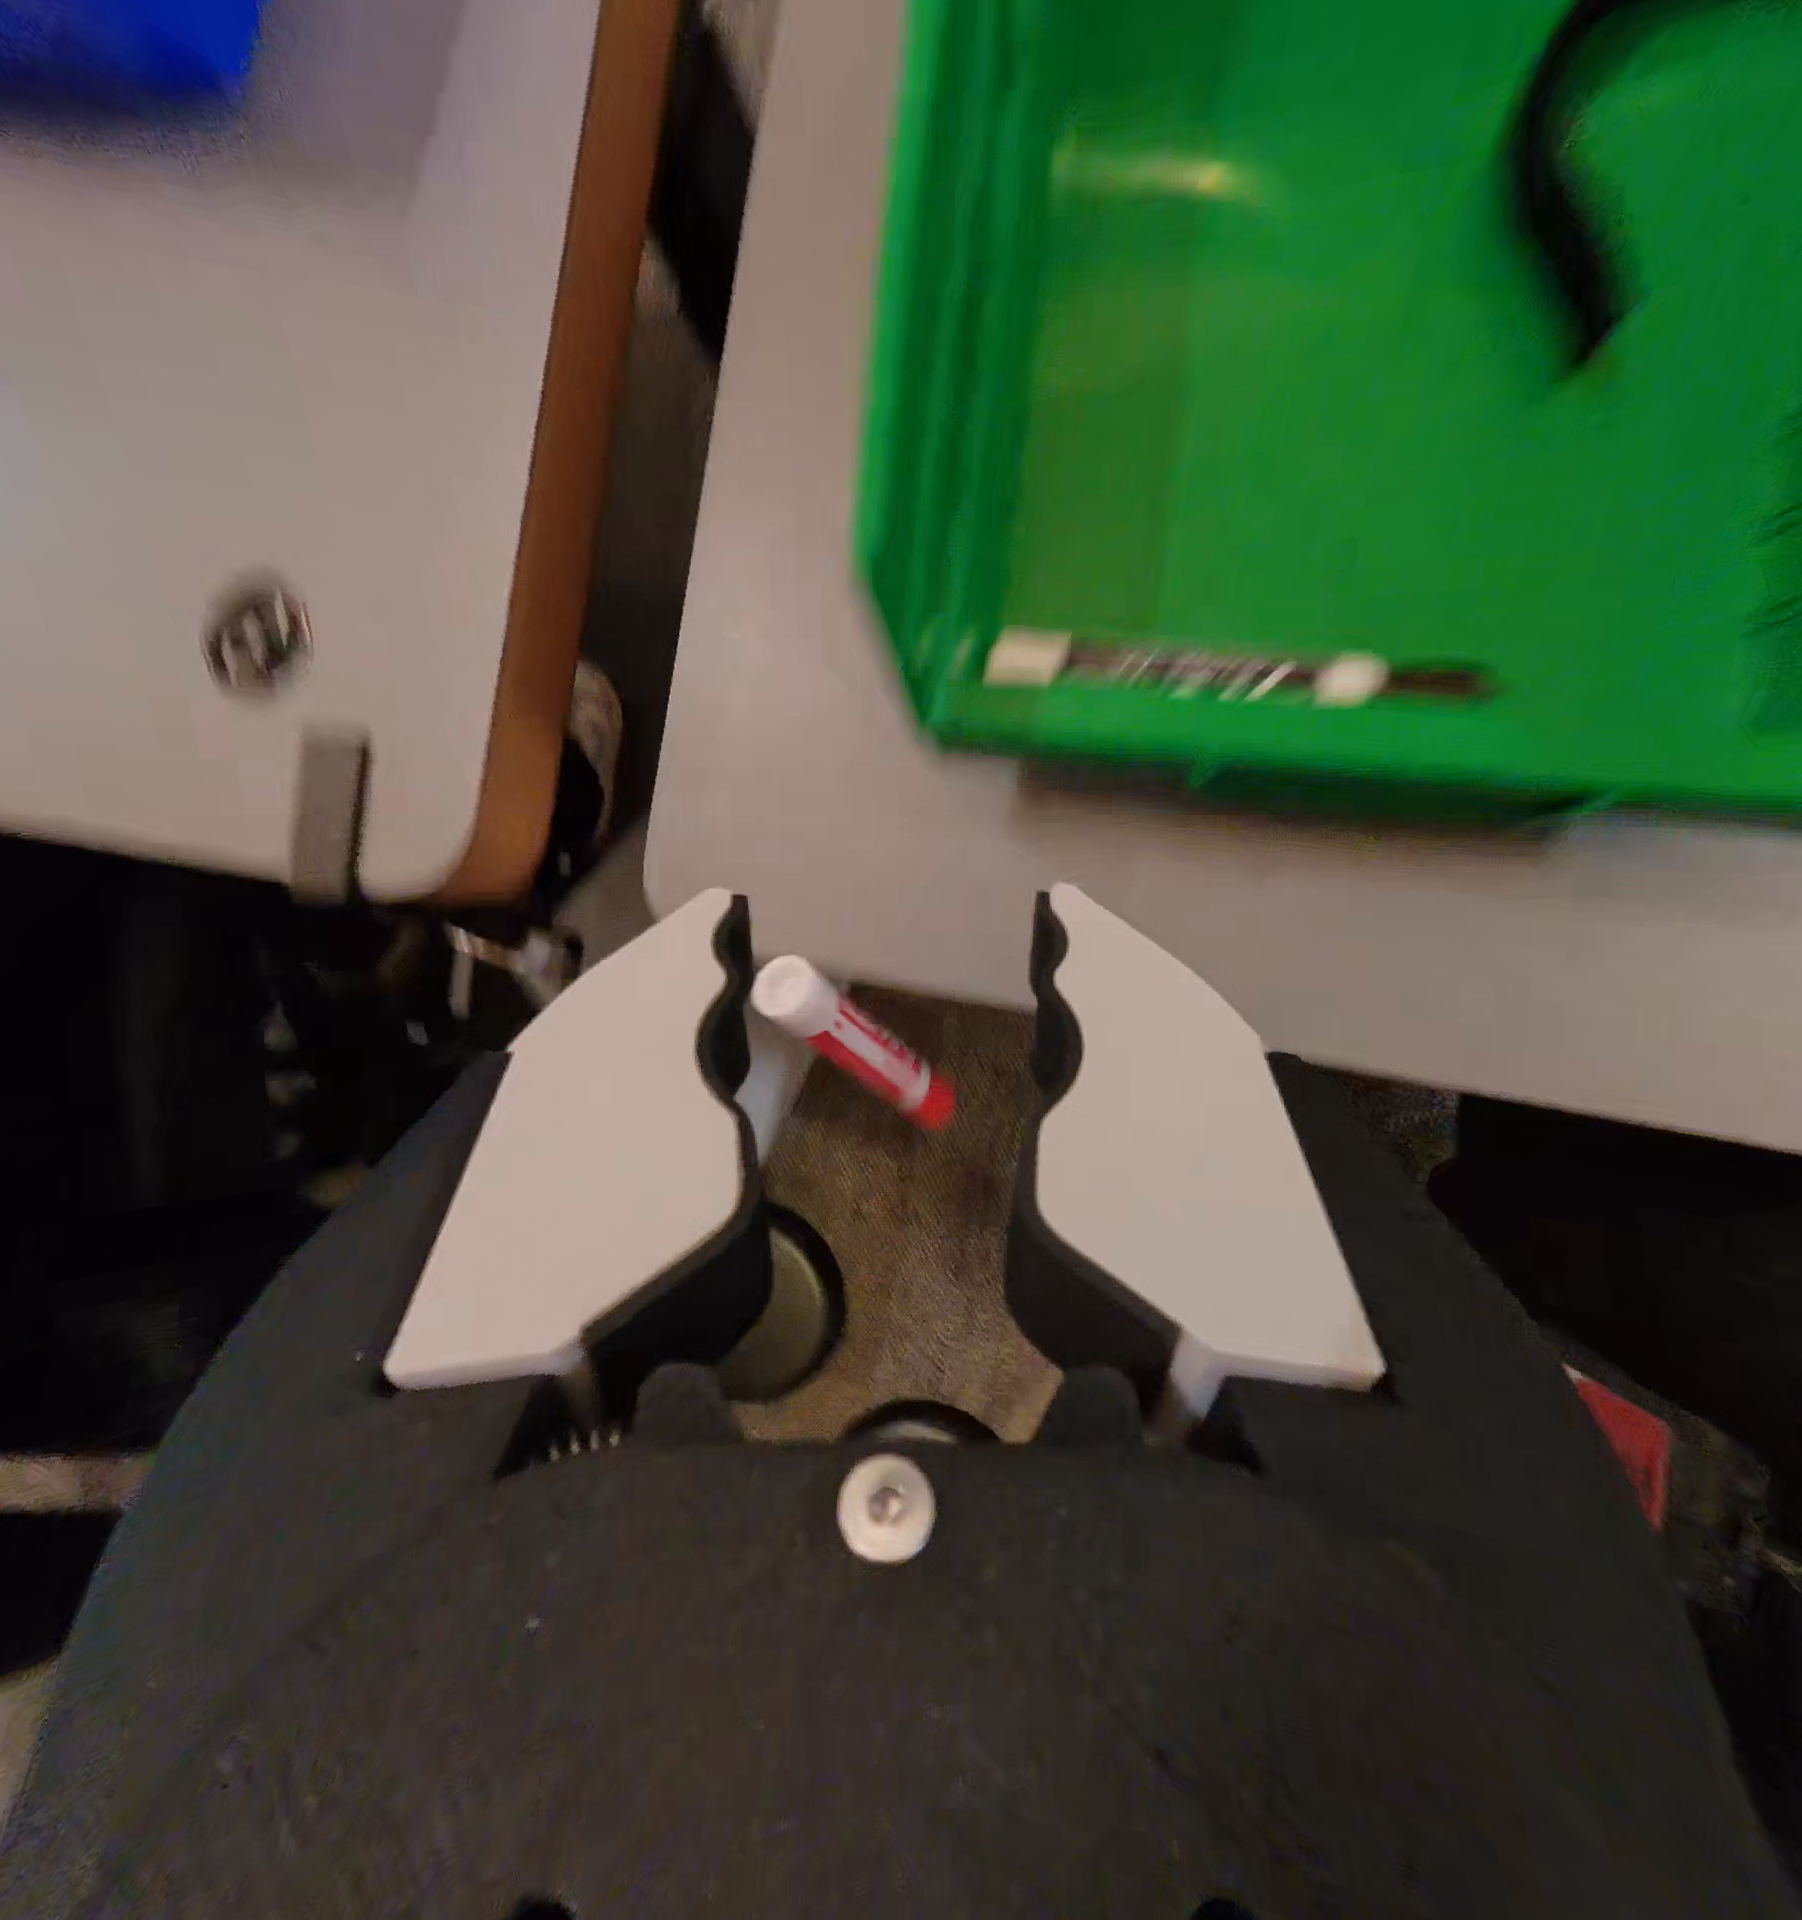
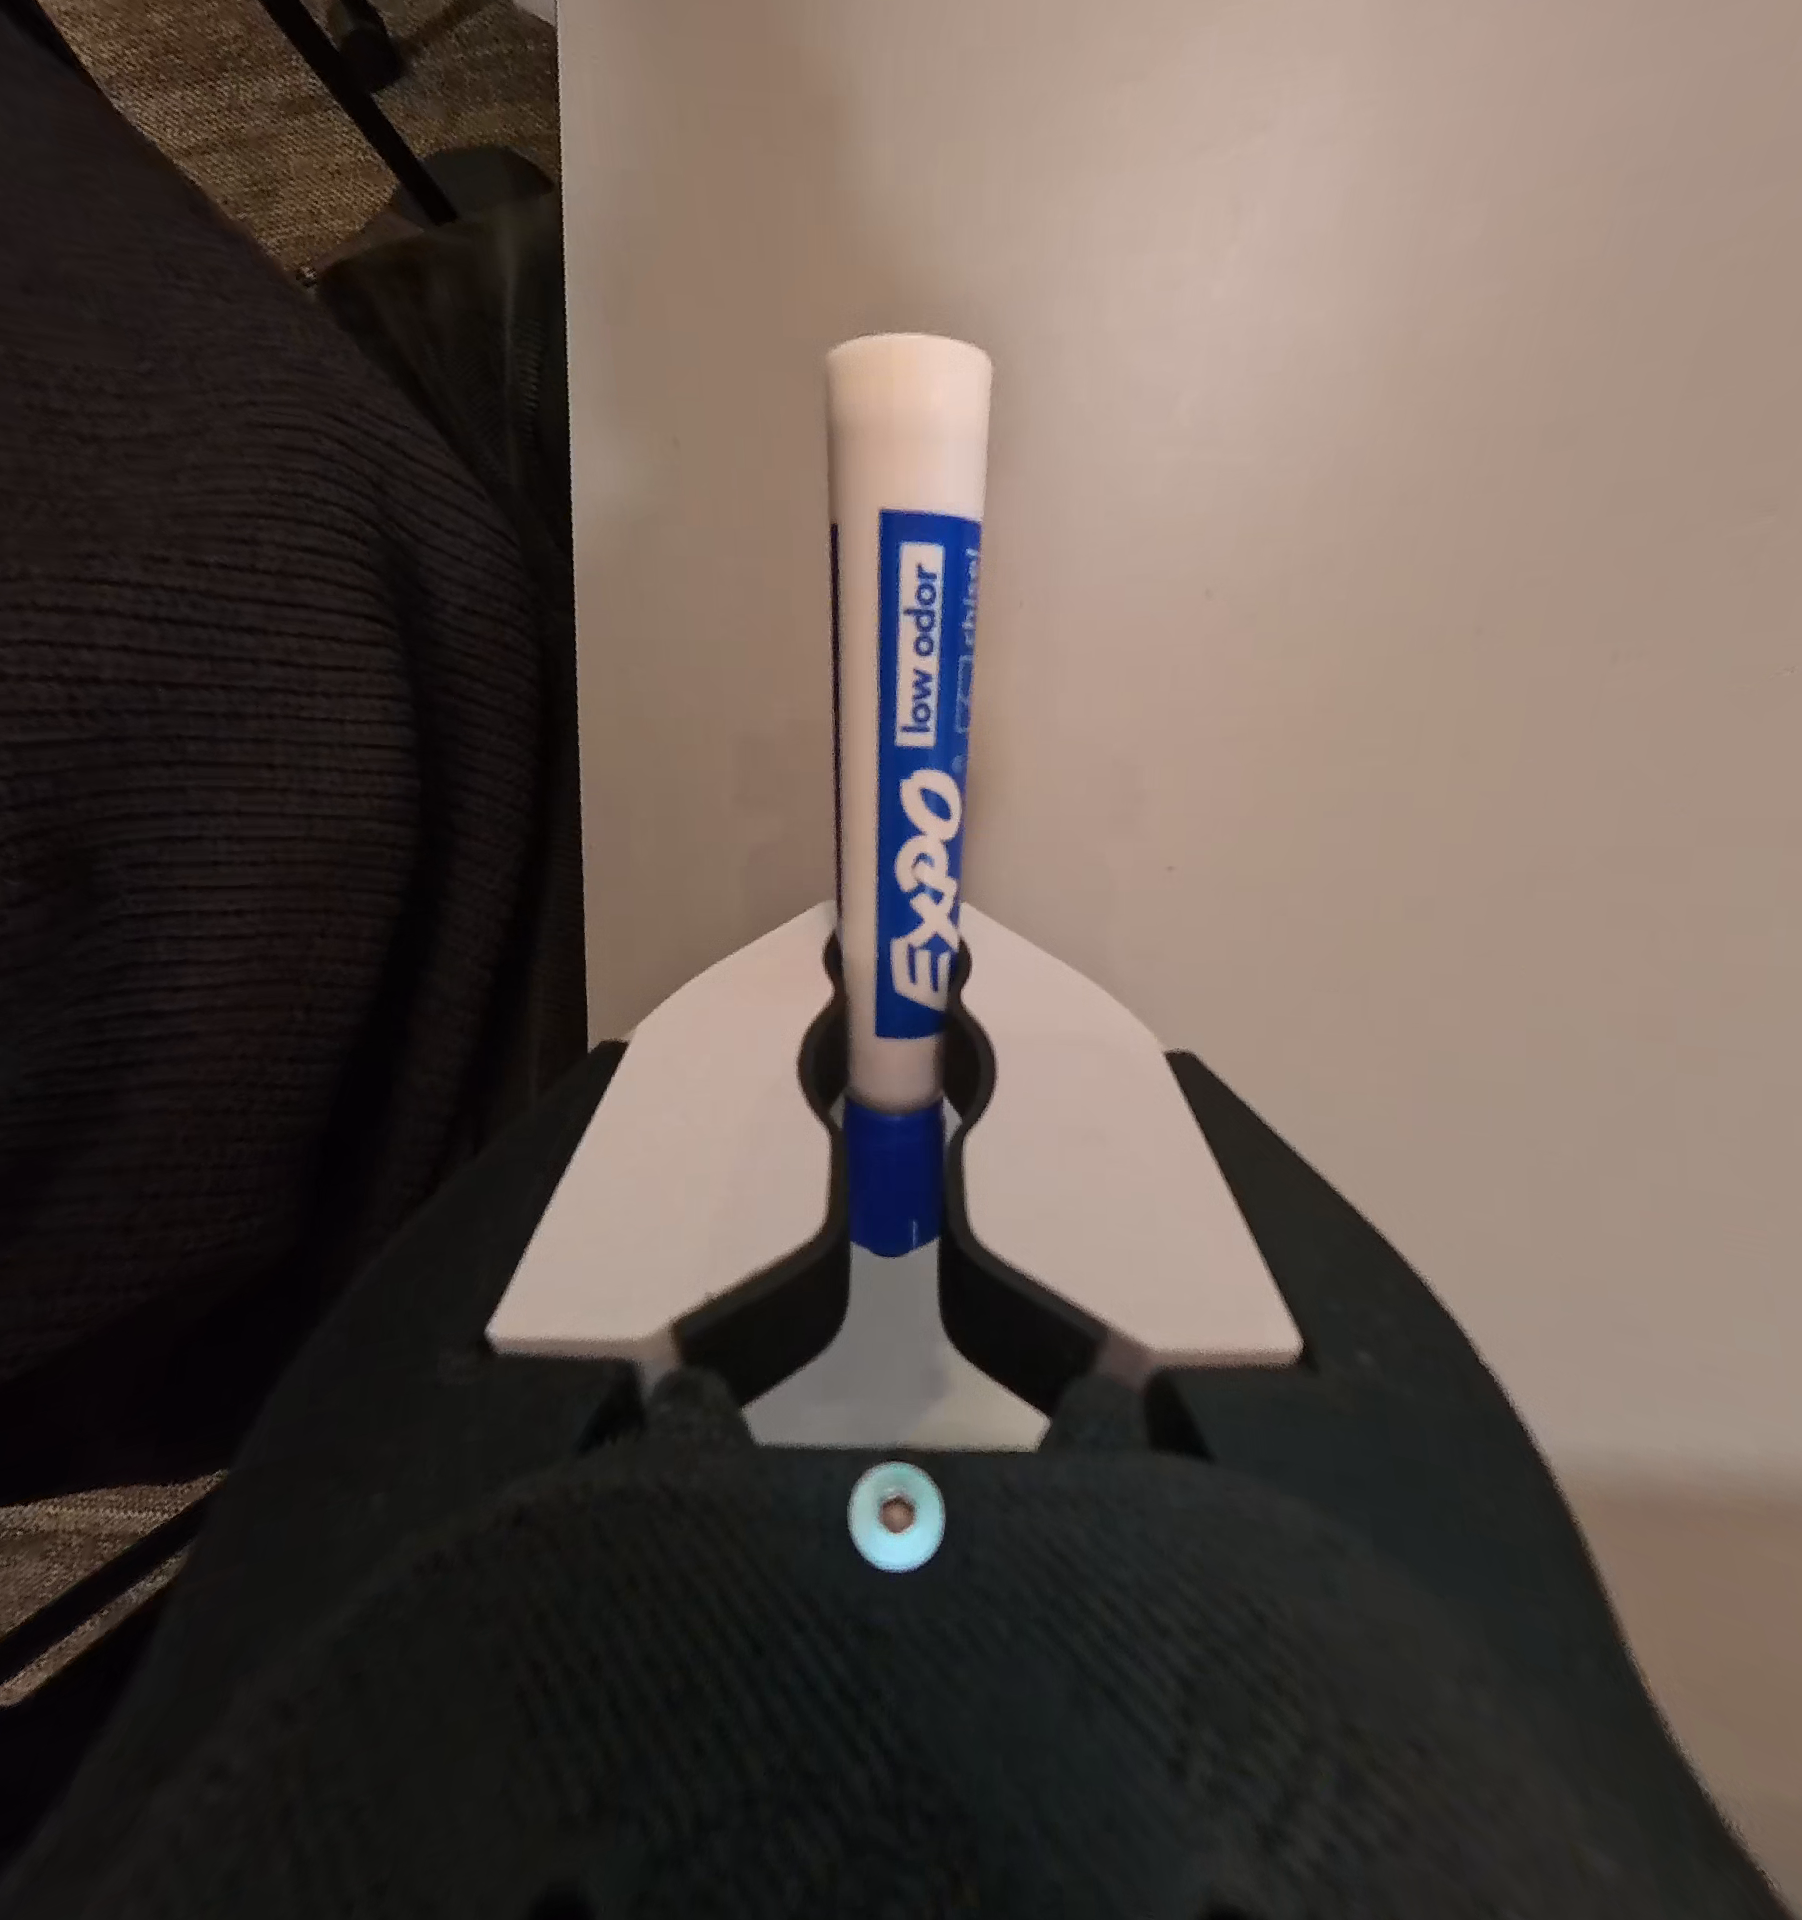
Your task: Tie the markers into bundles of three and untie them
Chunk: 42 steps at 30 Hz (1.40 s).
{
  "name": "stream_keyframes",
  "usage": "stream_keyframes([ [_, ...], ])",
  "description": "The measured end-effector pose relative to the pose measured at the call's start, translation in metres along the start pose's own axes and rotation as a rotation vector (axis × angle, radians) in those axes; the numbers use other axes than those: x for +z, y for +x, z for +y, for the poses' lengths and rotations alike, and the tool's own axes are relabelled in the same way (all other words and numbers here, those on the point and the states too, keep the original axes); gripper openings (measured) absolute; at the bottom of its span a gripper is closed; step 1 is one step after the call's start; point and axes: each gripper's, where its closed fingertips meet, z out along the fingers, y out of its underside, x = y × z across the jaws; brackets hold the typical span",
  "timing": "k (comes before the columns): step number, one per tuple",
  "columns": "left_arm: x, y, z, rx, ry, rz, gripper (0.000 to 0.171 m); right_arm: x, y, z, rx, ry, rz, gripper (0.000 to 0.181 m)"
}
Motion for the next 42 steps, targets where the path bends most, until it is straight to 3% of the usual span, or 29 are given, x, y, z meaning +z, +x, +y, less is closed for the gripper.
stream_keyframes([
  [2, 0.034, -0.027, 0.06, -0.124, -0.093, -0.014, 0.056, 0.0, 0.001, -0.002, -0.001, 0.004, -0.002, 0.014],
  [4, 0.066, -0.031, 0.108, -0.31, -0.142, 0.106, 0.053, -0.001, 0.002, -0.004, -0.004, 0.004, 0.003, 0.014],
  [5, 0.074, -0.028, 0.118, -0.406, -0.121, 0.192, 0.052, -0.001, 0.003, -0.005, -0.004, 0.004, 0.006, 0.014],
  [8, 0.073, -0.024, 0.119, -0.643, 0.053, 0.349, 0.051, -0.001, 0.002, -0.009, -0.004, 0.004, 0.012, 0.014],
  [11, 0.071, -0.025, 0.129, -0.652, 0.092, 0.348, 0.05, 0.002, -0.001, -0.013, -0.009, 0.003, 0.006, 0.014],
  [18, 0.096, -0.006, 0.173, -0.56, -0.013, 0.303, 0.05, 0.009, -0.01, -0.024, -0.025, -0.004, -0.006, 0.014],
  [26, 0.139, 0.032, 0.203, -0.671, -0.086, 0.386, 0.049, 0.013, -0.005, -0.038, -0.013, 0.012, -0.027, 0.014],
  [35, 0.151, 0.063, 0.211, -0.709, -0.165, 0.419, 0.051, 0.019, -0.002, -0.048, -0.009, 0.043, -0.008, 0.014],
  [42, 0.161, 0.087, 0.24, -0.686, -0.268, 0.416, 0.052, 0.025, -0.015, -0.052, 0.014, 0.078, 0.052, 0.014],
])
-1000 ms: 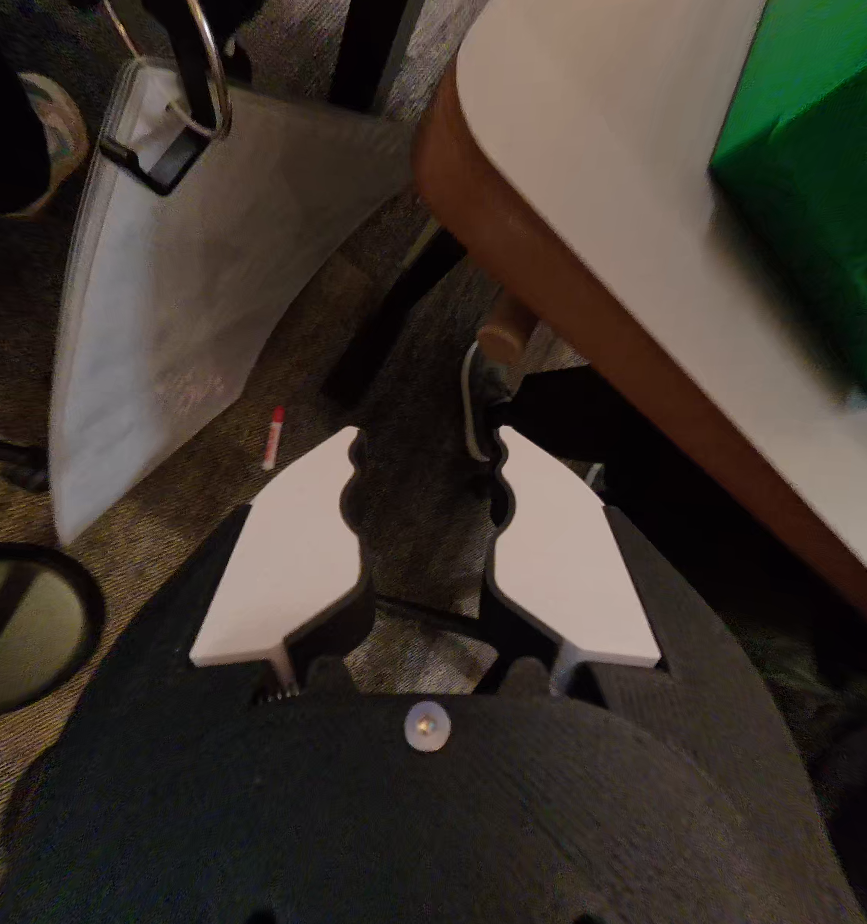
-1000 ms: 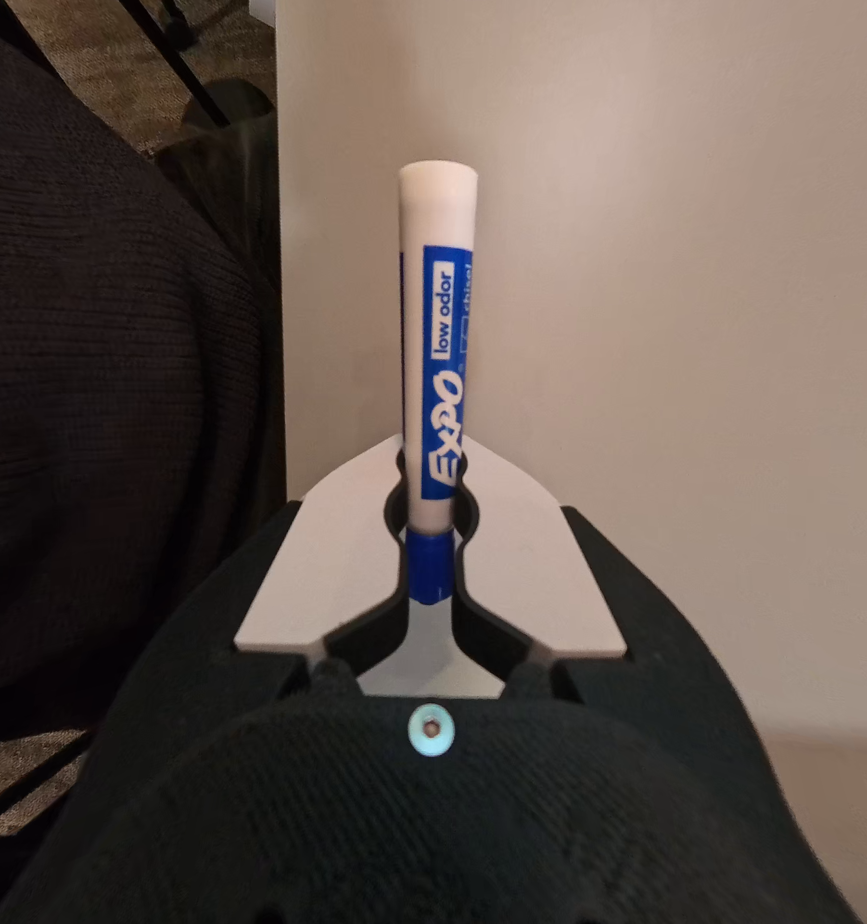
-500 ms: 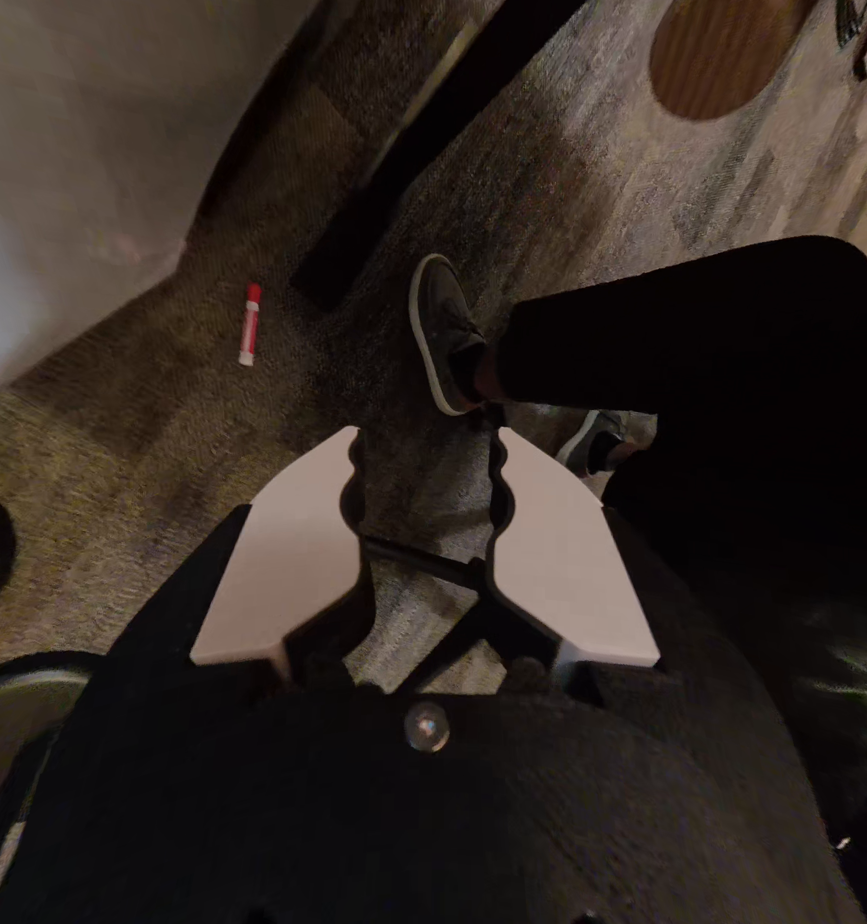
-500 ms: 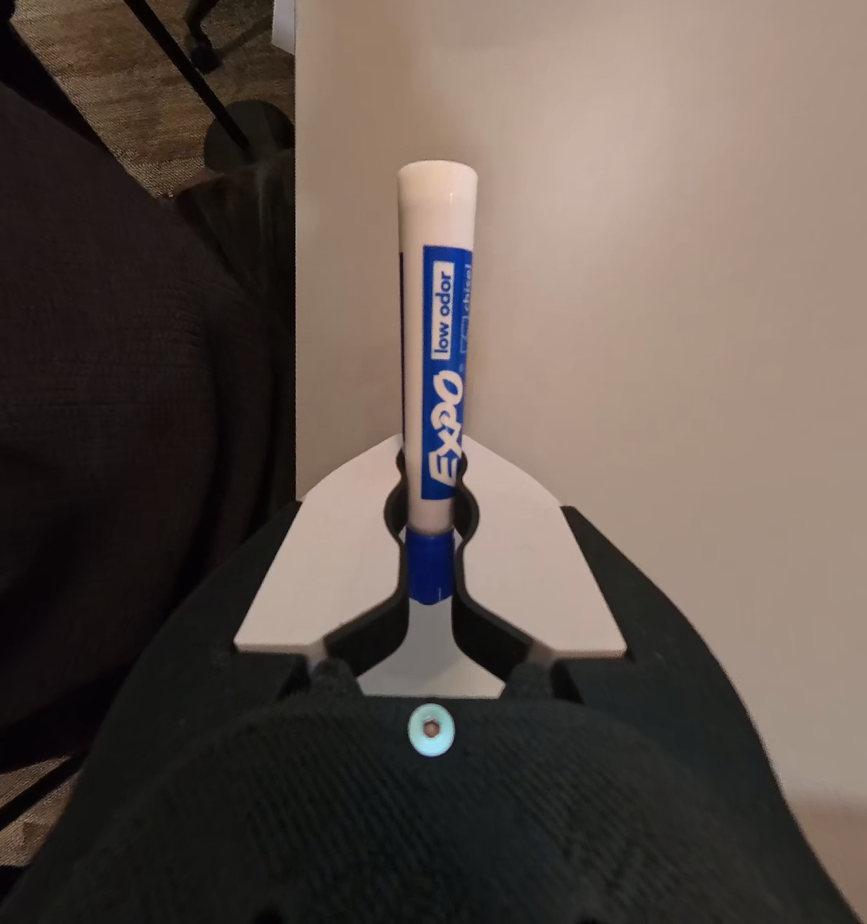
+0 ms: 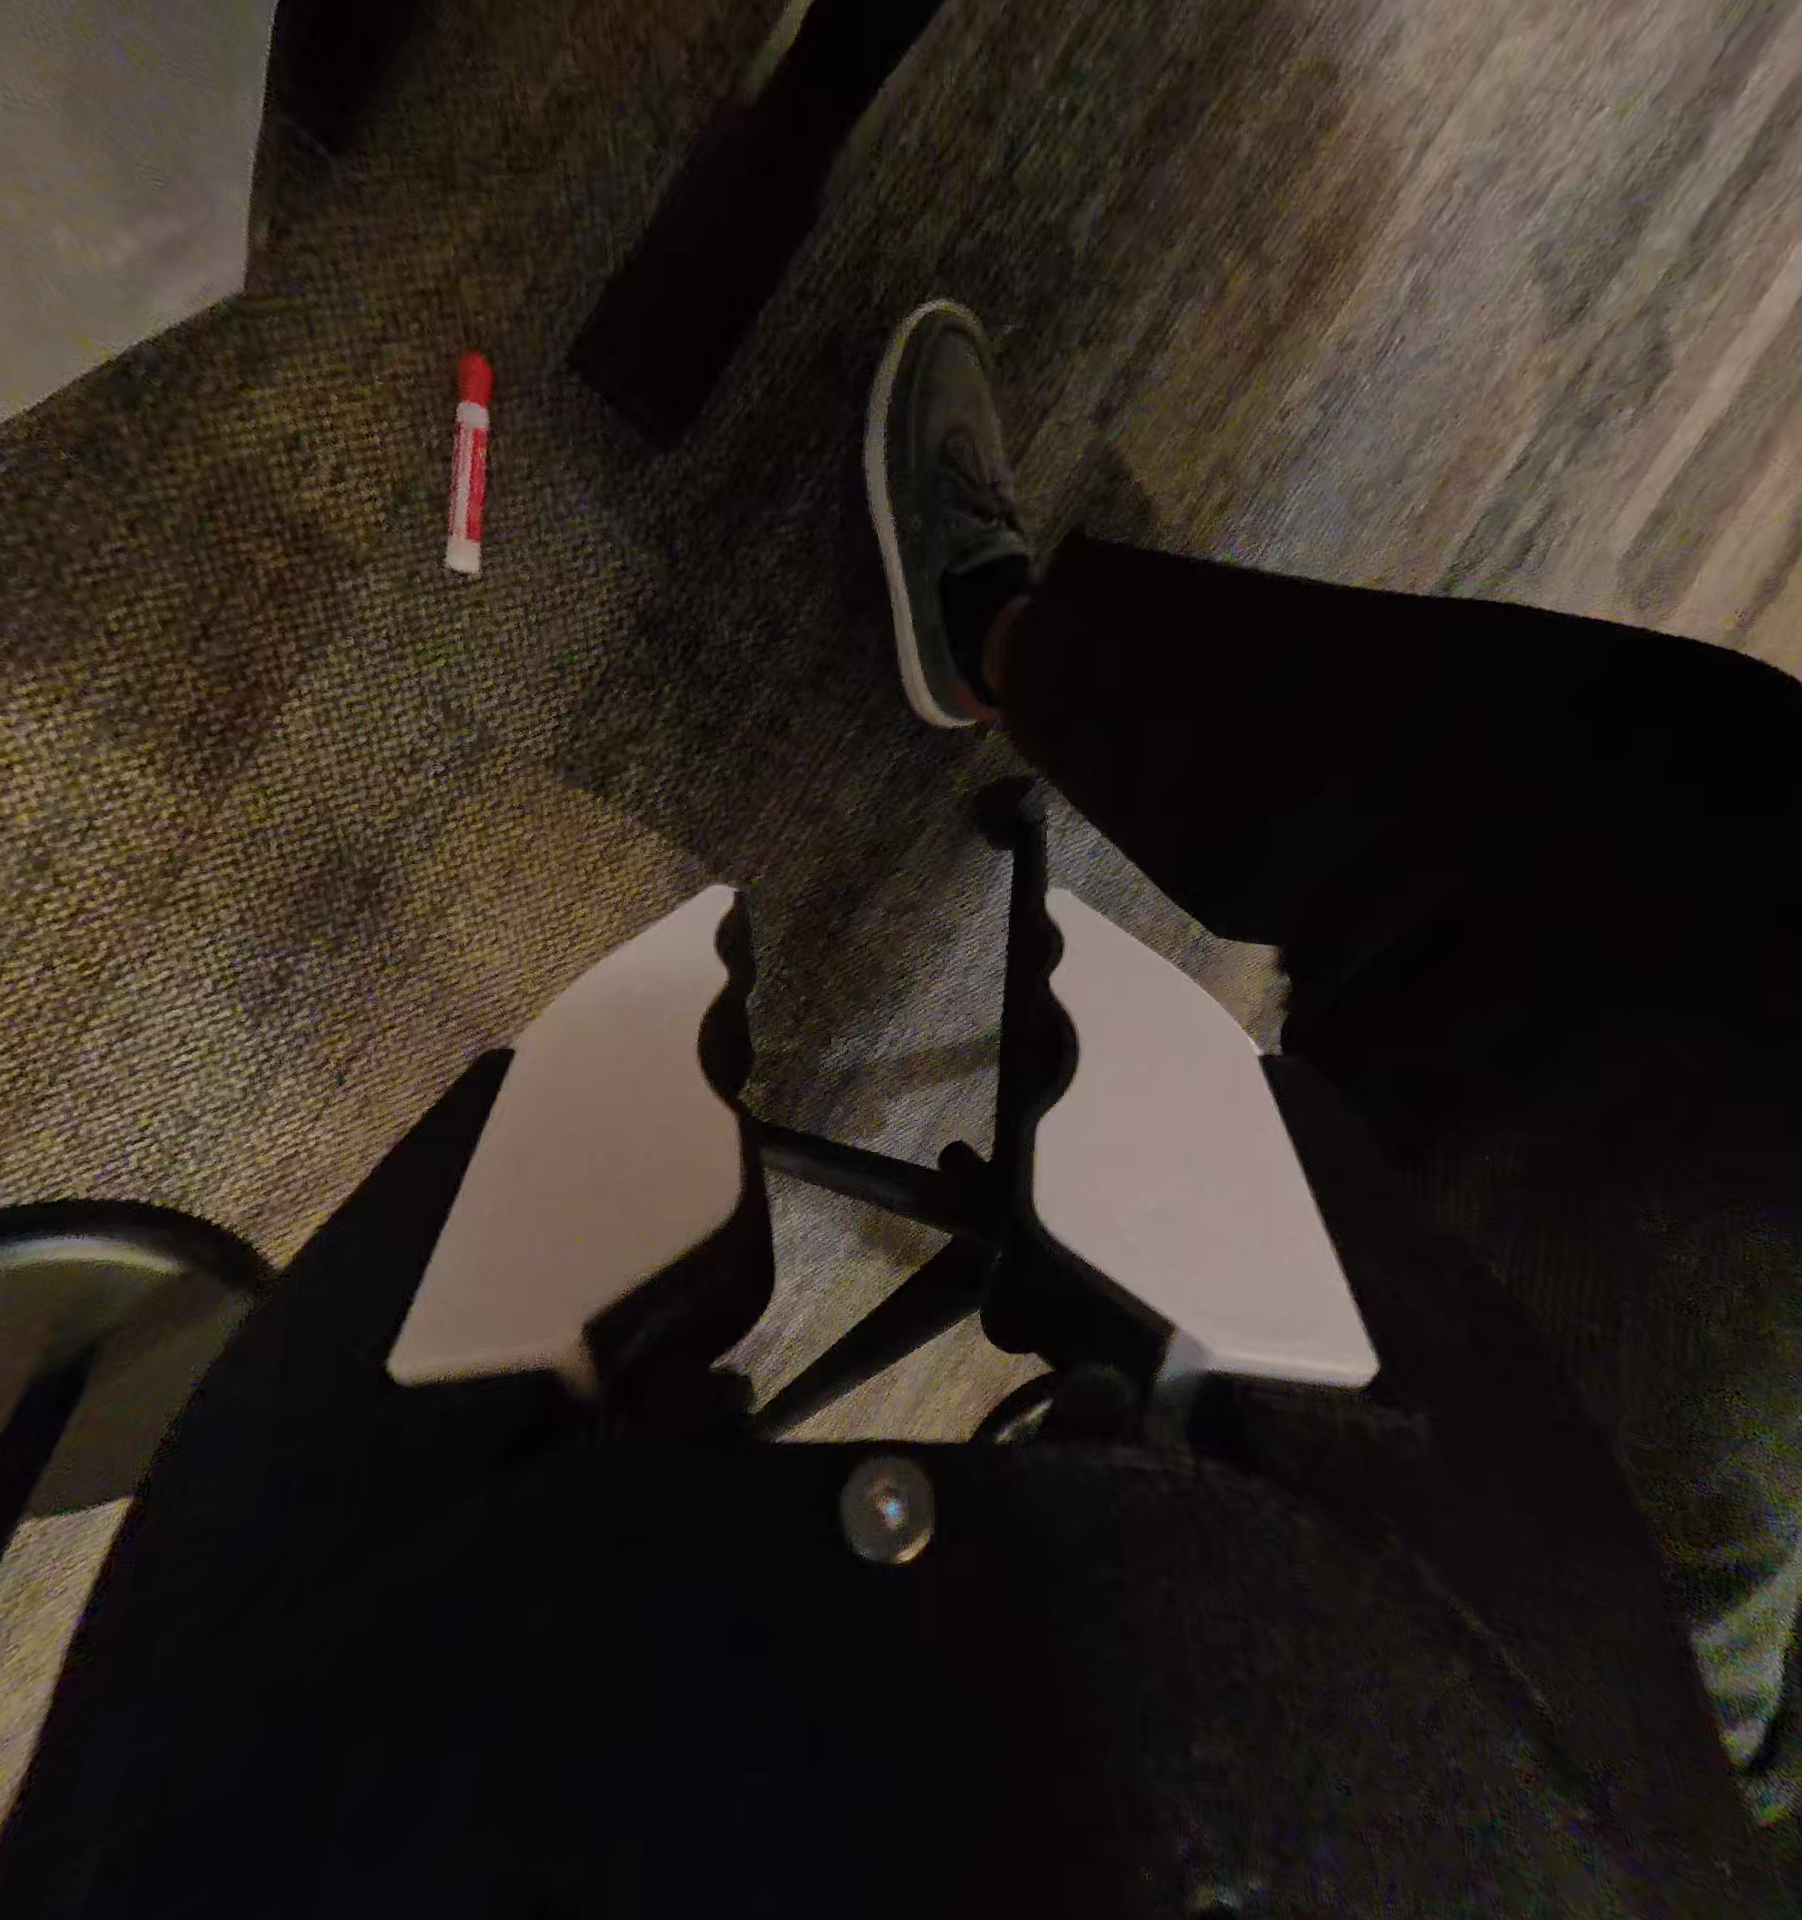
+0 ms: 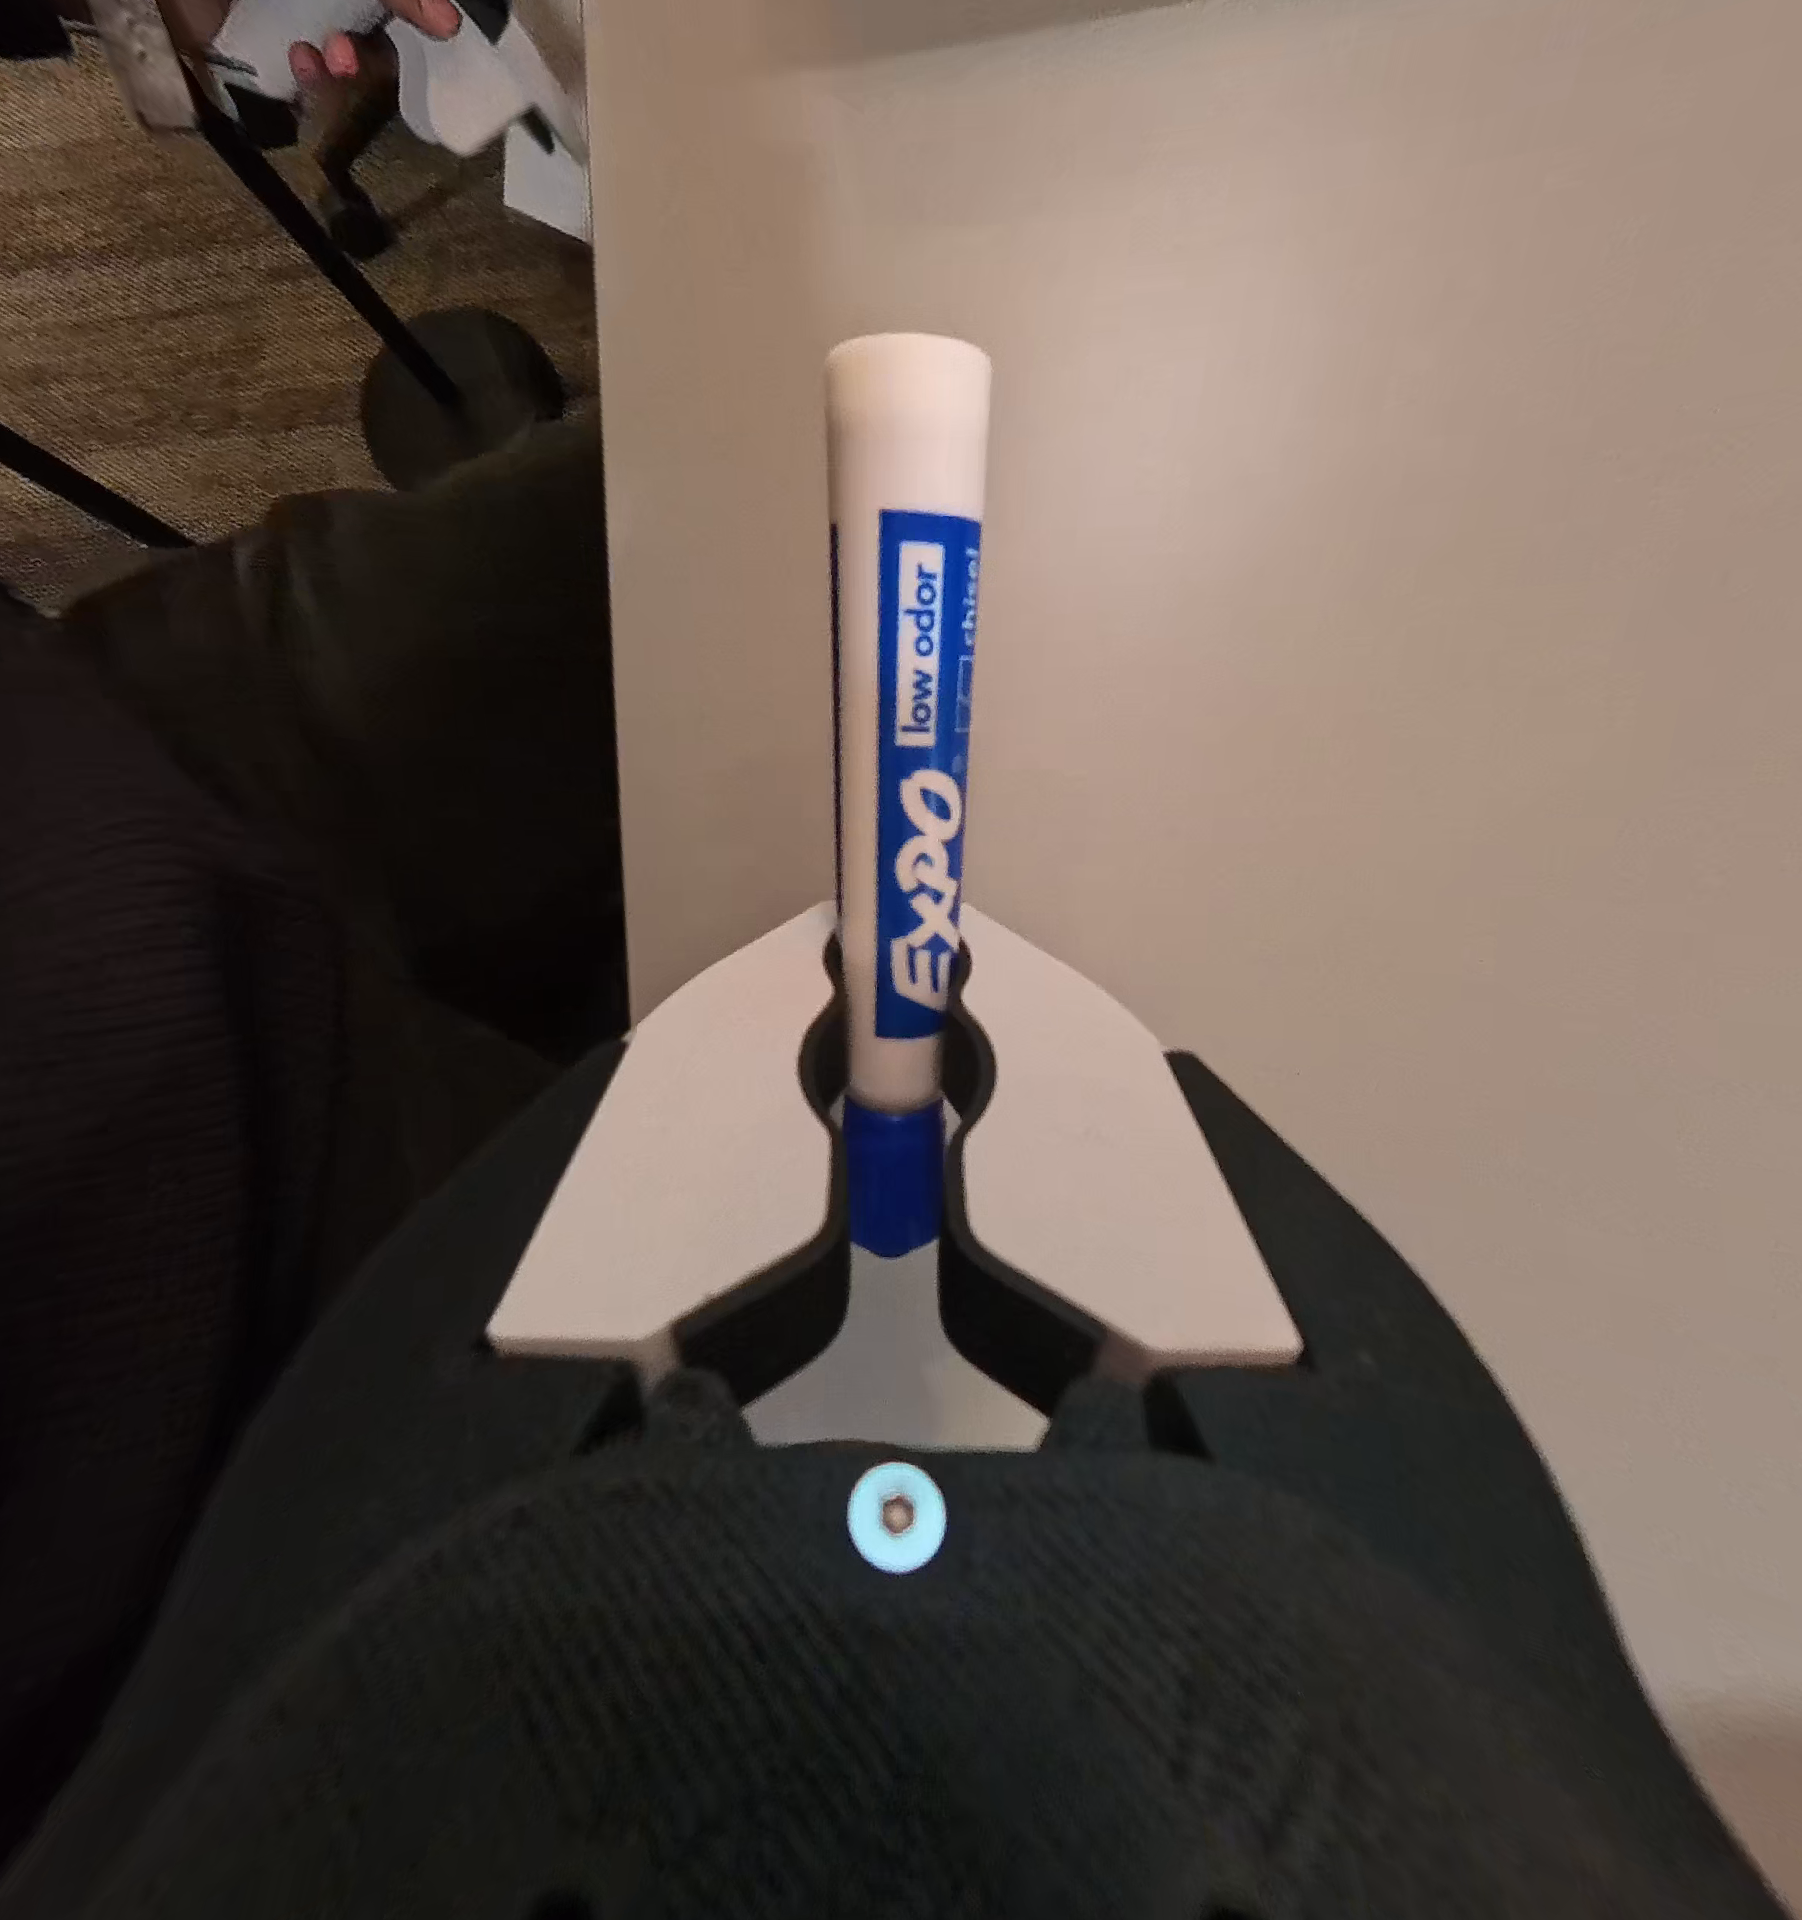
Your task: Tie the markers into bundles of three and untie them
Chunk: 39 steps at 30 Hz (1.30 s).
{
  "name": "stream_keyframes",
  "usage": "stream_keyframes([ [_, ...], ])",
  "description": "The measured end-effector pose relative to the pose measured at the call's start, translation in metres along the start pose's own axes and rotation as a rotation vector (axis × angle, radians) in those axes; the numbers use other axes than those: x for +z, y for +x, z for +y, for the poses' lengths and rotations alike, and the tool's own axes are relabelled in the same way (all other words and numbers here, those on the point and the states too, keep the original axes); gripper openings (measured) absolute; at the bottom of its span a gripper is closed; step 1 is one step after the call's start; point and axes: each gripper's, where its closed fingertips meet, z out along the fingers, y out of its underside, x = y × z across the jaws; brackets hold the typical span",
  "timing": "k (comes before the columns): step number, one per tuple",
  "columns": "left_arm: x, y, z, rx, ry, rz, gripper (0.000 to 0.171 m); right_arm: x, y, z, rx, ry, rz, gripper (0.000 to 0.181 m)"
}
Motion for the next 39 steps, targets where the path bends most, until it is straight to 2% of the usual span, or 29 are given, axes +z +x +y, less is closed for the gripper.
stream_keyframes([
  [3, 0.011, -0.015, 0.011, -0.023, -0.043, -0.035, 0.052, 0.001, -0.012, -0.002, 0.004, 0.023, 0.003, 0.014],
  [6, 0.039, -0.036, 0.025, -0.08, -0.089, -0.055, 0.053, 0.005, -0.022, -0.006, 0.022, 0.04, 0.005, 0.014],
  [10, 0.103, -0.09, 0.042, -0.105, -0.161, -0.124, 0.051, 0.02, -0.028, -0.015, 0.081, 0.053, 0.004, 0.014],
  [13, 0.164, -0.14, 0.045, -0.11, -0.172, -0.151, 0.031, 0.038, -0.017, -0.028, 0.138, 0.074, 0.048, 0.014],
  [16, 0.227, -0.19, 0.045, -0.092, -0.135, -0.208, 0.03, 0.051, 0.003, -0.046, 0.21, 0.111, 0.103, 0.014],
  [19, 0.284, -0.226, 0.035, 0.037, -0.03, -0.274, 0.027, 0.057, 0.028, -0.061, 0.23, 0.085, 0.207, 0.014],
  [21, 0.321, -0.239, 0.028, 0.109, 0.042, -0.283, 0.026, 0.059, 0.047, -0.069, 0.221, 0.041, 0.298, 0.014],
  [24, 0.366, -0.246, 0.015, 0.129, 0.14, -0.249, 0.029, 0.068, 0.063, -0.087, 0.227, 0.025, 0.345, 0.014],
  [27, 0.394, -0.253, -0.008, 0.17, 0.224, -0.285, 0.031, 0.078, 0.073, -0.101, 0.214, 0.028, 0.35, 0.014],
  [29, 0.414, -0.262, -0.017, 0.192, 0.19, -0.341, 0.029, 0.084, 0.08, -0.109, 0.234, 0.042, 0.346, 0.014],
  [32, 0.435, -0.264, -0.026, 0.229, 0.147, -0.337, 0.028, 0.086, 0.09, -0.122, 0.232, 0.058, 0.361, 0.014],
  [36, 0.456, -0.263, 0.001, 0.165, -0.009, -0.278, 0.024, 0.087, 0.093, -0.134, 0.238, 0.083, 0.343, 0.014],
  [37, 0.457, -0.267, 0.008, 0.182, -0.04, -0.312, 0.023, 0.086, 0.094, -0.136, 0.235, 0.093, 0.342, 0.014],
  [39, 0.45, -0.272, 0.008, 0.211, -0.026, -0.368, 0.021, 0.084, 0.094, -0.136, 0.236, 0.107, 0.343, 0.014],
])
